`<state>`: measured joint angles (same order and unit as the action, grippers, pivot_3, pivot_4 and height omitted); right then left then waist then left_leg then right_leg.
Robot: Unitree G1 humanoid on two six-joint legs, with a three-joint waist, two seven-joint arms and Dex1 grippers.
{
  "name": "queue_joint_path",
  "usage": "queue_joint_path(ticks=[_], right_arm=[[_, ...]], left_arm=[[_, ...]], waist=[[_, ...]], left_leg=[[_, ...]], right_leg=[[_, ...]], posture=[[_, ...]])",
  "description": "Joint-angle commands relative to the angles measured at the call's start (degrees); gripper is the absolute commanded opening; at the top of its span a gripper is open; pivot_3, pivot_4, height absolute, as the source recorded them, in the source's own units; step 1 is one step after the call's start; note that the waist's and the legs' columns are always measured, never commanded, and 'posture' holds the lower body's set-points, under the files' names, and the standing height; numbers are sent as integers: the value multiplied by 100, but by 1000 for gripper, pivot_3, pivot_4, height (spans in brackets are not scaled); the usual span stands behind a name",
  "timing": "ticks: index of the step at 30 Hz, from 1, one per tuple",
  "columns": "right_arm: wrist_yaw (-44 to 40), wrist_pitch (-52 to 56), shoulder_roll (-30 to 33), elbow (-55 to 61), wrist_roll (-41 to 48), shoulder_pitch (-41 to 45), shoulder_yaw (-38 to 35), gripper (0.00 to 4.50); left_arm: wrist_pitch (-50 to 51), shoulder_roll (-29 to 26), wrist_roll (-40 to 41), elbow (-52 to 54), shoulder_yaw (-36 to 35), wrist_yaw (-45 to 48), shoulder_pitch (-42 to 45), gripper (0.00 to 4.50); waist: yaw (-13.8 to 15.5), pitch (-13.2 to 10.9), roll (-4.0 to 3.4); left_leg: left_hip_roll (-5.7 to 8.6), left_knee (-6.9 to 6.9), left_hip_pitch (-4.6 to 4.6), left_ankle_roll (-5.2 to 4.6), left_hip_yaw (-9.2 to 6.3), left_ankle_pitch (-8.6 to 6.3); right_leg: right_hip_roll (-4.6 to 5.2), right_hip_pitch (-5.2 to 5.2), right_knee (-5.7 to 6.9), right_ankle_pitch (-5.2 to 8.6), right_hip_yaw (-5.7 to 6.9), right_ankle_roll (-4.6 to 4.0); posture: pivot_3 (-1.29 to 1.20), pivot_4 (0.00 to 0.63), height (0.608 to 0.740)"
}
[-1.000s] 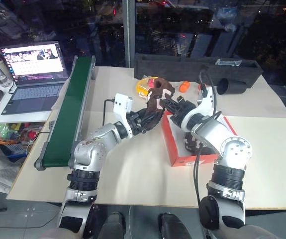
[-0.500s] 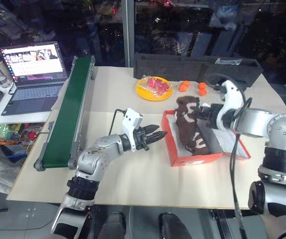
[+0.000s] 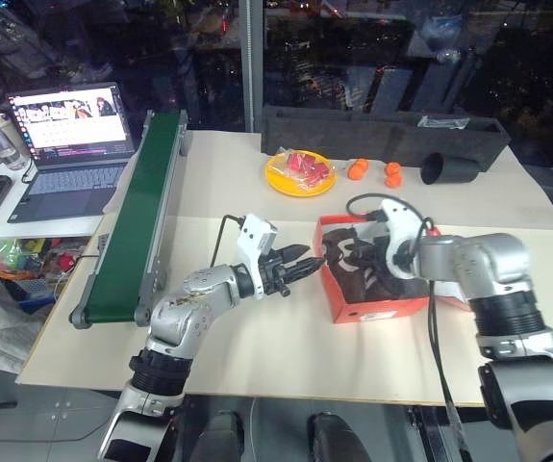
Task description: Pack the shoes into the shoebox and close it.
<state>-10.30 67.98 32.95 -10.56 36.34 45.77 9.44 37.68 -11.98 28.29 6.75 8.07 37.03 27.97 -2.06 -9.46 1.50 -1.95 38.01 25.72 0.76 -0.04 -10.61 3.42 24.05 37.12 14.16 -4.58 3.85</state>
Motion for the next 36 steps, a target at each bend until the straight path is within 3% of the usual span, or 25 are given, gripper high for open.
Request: queue_joint_path(ticks=[1, 7, 8, 13, 19, 23, 27, 29, 31, 32, 36], right_arm=[[-401, -151, -249, -732, -541, -235, 366, 125], [-462, -222, -400, -984, -903, -527, -184, 125], [-426, -172, -441, -889, -867, -544, -381, 1082], [115, 242, -600, 227, -794, -441, -1499, 2603], [581, 1382, -776, 2196, -390, -115, -3024, 2603], [783, 2283, -923, 3184, -373, 176, -4216, 2603], [1172, 2452, -996, 3816, -293, -293, -4920, 1663], [1453, 2452, -1169, 4186, -150, -768, -5293, 812], [1718, 2452, -1301, 4475, -84, -1191, -5530, 297], [1855, 2452, -1350, 4584, -59, -1347, -5606, 124], [2298, 2452, -1577, 4980, 118, -1856, -5850, 124]], left_arm=[[-248, -21, -171, 7, 148, 126, 63, 2333], [-657, -186, -576, -315, 344, 316, 158, 2333], [-667, -174, -572, -330, 330, 335, 159, 2383], [-853, -168, -781, -412, 396, 351, 194, 2383], [-1054, -192, -961, -545, 407, 429, 240, 2383], [-1183, -171, -1010, -727, 378, 520, 308, 2383], [-1274, -164, -1019, -844, 405, 676, 365, 2383], [-1315, -161, -1009, -889, 448, 800, 380, 2383], [-1349, -145, -1009, -932, 485, 903, 368, 2383], [-1361, -137, -1012, -949, 498, 943, 358, 2383], [-1407, -79, -1048, -1004, 542, 1019, 330, 2383]], waist=[[-1, 6, 5], [34, 38, 25], [57, 42, 29], [106, 45, 29], [128, 38, 15], [129, 38, 14], [142, 38, 14], [146, 38, 14], [131, 39, 11], [129, 39, 8], [87, 40, -12]], left_leg=[[0, -1, -4, 0, 0, 0], [-1, -3, -90, 0, -3, -3], [-1, -3, -101, 0, -2, -3], [-2, -4, -92, 0, 0, -3], [1, -8, 5, -1, -1, -1], [-1, -13, 17, -2, -3, -2], [0, -12, 17, -2, -4, -2], [0, -12, 17, -2, -7, -2], [0, -13, 17, -2, -6, -2], [1, -13, 18, -2, -5, -2], [1, -12, 15, -2, -3, -2]], right_leg=[[0, -4, 0, 0, 0, 0], [0, -98, -12, 5, 8, -2], [0, -109, -13, 6, 9, -2], [1, -93, -8, 7, 4, -3], [2, 12, 8, 5, -1, -3], [2, 23, 5, 6, 4, -4], [4, 17, 0, 6, 7, -4], [4, 14, -1, 6, 13, -4], [4, 16, -2, 7, 11, -4], [4, 18, -1, 7, 9, -4], [3, 19, 5, 7, 4, -4]], posture=[[0, 150, 699], [0, 150, 699], [0, 150, 699], [0, 150, 699], [0, 150, 699], [0, 150, 699], [0, 150, 699], [0, 150, 699], [0, 150, 699], [0, 150, 699], [0, 150, 699]])
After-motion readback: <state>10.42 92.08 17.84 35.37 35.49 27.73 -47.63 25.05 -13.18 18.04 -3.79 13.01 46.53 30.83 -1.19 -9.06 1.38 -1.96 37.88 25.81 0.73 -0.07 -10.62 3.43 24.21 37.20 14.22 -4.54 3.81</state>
